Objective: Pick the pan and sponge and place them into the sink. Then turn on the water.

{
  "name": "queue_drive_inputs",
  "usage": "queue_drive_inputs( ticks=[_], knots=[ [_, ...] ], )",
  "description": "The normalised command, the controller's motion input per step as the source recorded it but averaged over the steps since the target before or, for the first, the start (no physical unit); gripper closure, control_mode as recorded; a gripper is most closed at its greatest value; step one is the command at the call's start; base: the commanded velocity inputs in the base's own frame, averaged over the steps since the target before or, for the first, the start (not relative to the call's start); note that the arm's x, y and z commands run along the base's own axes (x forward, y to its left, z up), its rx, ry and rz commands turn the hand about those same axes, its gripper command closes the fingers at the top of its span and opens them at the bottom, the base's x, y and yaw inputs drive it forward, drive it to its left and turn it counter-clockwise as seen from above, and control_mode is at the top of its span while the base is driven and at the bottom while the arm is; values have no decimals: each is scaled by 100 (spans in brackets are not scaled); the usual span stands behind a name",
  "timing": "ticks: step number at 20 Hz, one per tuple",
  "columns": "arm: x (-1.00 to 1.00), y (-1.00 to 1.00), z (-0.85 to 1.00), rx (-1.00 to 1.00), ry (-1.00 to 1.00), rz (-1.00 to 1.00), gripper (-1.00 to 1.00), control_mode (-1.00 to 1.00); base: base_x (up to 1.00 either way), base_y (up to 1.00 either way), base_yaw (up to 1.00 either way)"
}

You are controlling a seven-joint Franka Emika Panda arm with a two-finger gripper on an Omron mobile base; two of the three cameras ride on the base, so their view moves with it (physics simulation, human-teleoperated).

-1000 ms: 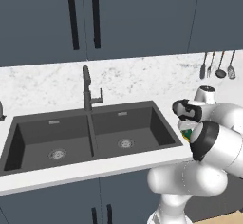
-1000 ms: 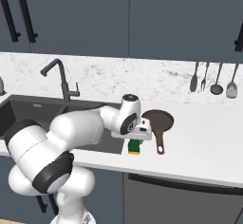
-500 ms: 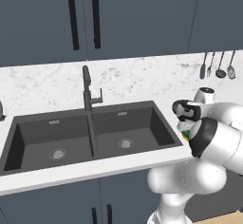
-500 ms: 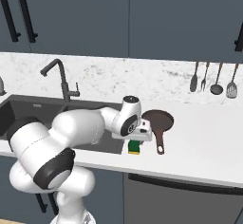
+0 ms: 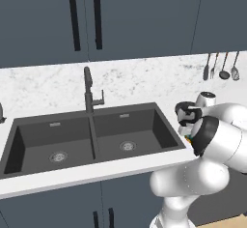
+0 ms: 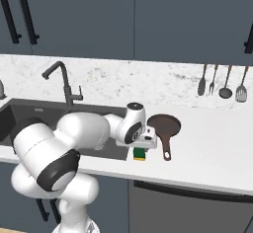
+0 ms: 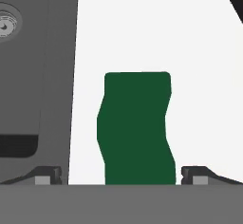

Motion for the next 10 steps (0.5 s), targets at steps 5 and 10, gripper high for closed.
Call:
queue_drive_inputs(
  ticks=[5,10],
  knots=[
    [25,0,-5,0,0,2,-100,-100,0,0,0],
    [35,0,-2,0,0,1,-100,-100,0,0,0]
  ],
)
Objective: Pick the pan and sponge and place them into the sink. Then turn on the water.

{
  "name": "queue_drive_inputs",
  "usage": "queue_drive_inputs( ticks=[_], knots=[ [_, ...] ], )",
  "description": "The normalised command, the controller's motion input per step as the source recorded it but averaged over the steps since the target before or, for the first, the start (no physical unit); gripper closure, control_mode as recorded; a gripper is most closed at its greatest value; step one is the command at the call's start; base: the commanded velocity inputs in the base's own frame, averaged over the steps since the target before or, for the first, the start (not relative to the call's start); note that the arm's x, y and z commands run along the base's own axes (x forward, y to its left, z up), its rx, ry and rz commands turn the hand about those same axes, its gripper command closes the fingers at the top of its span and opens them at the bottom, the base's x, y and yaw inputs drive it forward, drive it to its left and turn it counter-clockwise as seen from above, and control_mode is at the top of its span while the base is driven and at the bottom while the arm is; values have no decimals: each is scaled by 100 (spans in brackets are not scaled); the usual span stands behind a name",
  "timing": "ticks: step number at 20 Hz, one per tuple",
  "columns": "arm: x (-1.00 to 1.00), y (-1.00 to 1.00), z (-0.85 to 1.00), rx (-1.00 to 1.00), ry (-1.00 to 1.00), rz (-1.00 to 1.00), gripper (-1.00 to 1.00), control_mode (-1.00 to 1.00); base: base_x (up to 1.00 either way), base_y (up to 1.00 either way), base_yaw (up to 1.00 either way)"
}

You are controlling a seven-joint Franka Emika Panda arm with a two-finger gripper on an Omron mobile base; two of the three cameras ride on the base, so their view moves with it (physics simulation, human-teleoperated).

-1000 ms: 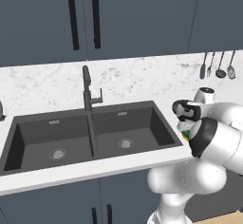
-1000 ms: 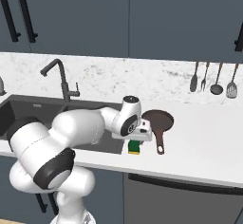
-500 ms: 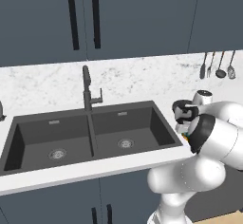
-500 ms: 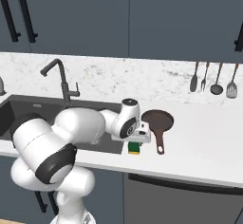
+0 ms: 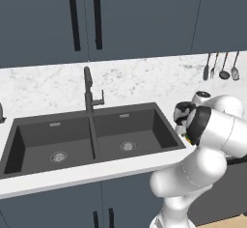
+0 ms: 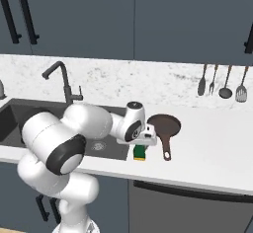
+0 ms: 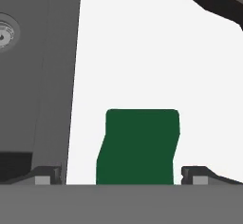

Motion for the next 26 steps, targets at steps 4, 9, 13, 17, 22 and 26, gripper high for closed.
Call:
queue_drive_inputs(
  ticks=[4,9,13,17,22,26],
  knots=[
    [27,-11,-9,0,0,0,-100,-100,0,0,0],
    [13,-31,-15,0,0,0,-100,-100,0,0,0],
    [0,-32,-19,0,0,0,-100,-100,0,0,0],
    [-3,-7,-17,0,0,0,-100,-100,0,0,0],
    [-22,0,-24,0,0,0,-100,-100,0,0,0],
    [-58,4,-32,0,0,0,-100,-100,0,0,0]
  ],
)
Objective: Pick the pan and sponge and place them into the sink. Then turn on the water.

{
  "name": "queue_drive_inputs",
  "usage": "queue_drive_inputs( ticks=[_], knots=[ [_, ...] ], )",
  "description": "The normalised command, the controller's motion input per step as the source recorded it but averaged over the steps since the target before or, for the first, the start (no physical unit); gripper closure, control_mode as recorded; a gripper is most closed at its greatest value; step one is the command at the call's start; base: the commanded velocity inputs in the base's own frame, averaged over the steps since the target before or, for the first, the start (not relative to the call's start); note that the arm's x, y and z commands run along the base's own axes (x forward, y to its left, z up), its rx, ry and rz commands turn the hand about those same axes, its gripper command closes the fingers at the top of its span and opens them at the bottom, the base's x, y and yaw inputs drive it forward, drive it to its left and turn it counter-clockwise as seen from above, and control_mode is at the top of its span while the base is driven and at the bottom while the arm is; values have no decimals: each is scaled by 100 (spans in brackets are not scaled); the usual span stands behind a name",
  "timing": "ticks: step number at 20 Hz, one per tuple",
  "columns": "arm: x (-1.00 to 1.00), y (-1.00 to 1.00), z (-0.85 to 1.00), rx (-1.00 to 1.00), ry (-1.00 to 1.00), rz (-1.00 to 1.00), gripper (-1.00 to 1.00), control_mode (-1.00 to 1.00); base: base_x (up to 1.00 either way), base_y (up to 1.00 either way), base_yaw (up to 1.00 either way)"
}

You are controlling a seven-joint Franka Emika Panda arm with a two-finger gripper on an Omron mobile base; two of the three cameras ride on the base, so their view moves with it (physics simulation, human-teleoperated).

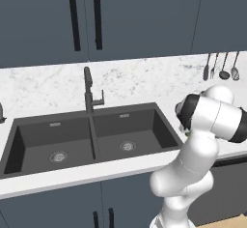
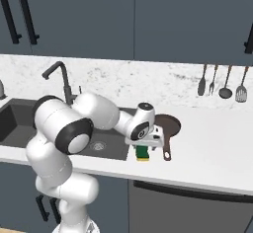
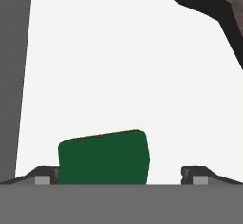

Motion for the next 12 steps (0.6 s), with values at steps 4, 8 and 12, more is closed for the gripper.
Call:
queue_drive_inputs(
  ticks=[4,8,12],
  knots=[
    [-54,12,-21,0,0,0,-100,-100,0,0,0],
    [-37,36,-22,0,0,0,-100,-100,0,0,0],
    [-6,33,-40,-1,0,0,-100,-100,0,0,0]
  ],
)
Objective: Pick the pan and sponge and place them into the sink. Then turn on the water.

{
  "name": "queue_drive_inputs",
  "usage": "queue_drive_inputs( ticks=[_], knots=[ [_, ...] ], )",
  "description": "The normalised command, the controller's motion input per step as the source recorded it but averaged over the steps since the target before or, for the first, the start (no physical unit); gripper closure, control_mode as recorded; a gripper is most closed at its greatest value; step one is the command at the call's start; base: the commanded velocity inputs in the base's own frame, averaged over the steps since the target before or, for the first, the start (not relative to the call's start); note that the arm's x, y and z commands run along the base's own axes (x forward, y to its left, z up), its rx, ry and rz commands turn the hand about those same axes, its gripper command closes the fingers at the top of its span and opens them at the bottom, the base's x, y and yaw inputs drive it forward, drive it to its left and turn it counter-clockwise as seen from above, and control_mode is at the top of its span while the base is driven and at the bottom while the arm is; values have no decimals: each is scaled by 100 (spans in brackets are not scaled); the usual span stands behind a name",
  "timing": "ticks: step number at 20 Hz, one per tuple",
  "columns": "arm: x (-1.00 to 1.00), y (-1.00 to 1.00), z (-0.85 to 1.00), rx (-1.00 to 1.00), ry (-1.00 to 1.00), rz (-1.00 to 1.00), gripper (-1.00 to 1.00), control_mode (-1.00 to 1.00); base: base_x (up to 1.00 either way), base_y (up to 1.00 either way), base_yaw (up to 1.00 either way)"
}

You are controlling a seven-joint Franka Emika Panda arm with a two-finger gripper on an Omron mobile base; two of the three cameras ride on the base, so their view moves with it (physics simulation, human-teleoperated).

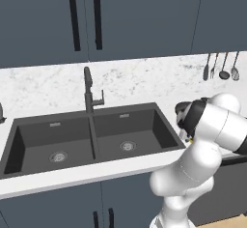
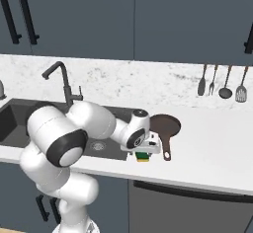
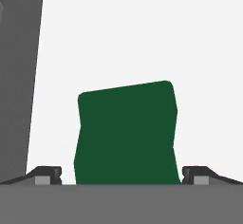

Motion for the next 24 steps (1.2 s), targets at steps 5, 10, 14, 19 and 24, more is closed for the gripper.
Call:
queue_drive_inputs(
  ticks=[5,10,14,19,24],
  knots=[
    [0,10,-48,-4,0,0,-100,-100,0,0,0],
    [0,0,-77,-8,0,2,100,-100,0,0,0],
    [-2,-2,-21,0,-3,4,100,-100,0,0,0],
    [-2,-5,-5,0,-17,2,100,-100,0,0,0],
    [2,3,52,0,-21,0,100,-100,0,0,0]
  ],
)
